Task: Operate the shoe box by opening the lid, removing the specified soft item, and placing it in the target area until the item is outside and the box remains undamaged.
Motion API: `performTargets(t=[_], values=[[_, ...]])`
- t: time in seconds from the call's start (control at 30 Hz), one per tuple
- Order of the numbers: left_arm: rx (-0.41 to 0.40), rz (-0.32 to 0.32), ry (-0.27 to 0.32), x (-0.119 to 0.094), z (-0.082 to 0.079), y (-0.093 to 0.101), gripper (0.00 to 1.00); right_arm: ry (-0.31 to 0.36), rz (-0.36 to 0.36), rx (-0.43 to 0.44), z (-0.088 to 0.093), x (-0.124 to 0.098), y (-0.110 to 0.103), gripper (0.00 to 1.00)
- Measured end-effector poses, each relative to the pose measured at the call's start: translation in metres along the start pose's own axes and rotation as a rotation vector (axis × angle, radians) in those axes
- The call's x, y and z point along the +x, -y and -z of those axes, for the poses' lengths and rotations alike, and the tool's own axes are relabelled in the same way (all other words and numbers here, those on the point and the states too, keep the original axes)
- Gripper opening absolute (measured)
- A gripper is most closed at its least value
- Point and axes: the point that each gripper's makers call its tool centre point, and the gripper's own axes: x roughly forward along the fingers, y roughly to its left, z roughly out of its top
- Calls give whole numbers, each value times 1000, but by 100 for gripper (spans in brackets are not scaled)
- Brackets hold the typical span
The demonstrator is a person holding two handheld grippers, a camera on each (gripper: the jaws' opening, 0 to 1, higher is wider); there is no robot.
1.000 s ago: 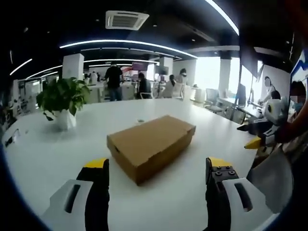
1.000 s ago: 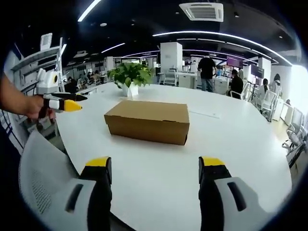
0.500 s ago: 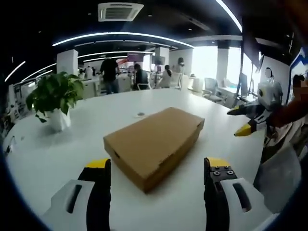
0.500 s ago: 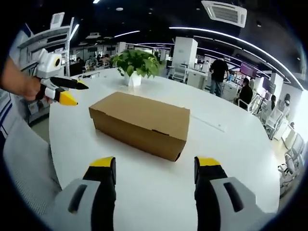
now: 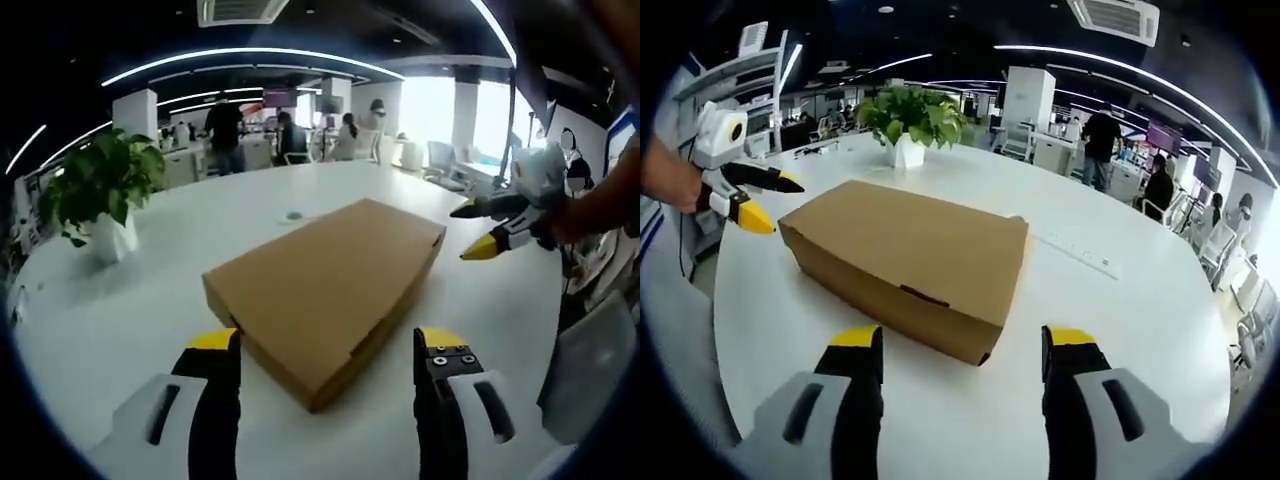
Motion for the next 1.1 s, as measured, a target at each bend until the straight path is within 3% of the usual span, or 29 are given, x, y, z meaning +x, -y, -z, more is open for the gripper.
performTargets(t=[0.1, 0.43, 0.73, 1.1], values=[[4, 2, -45, 7, 10, 2, 67, -8, -14, -2, 3, 9, 2, 58], [23, -67, -85, 20, 22, -10, 63, -18, -56, -8, 6, 25, 4, 54], [6, -77, -90, 27, 25, -10, 65, -24, -102, -13, 4, 34, -3, 47], [4, -57, -81, 32, 25, -14, 66, -29, -102, -2, 2, 36, -7, 50]])
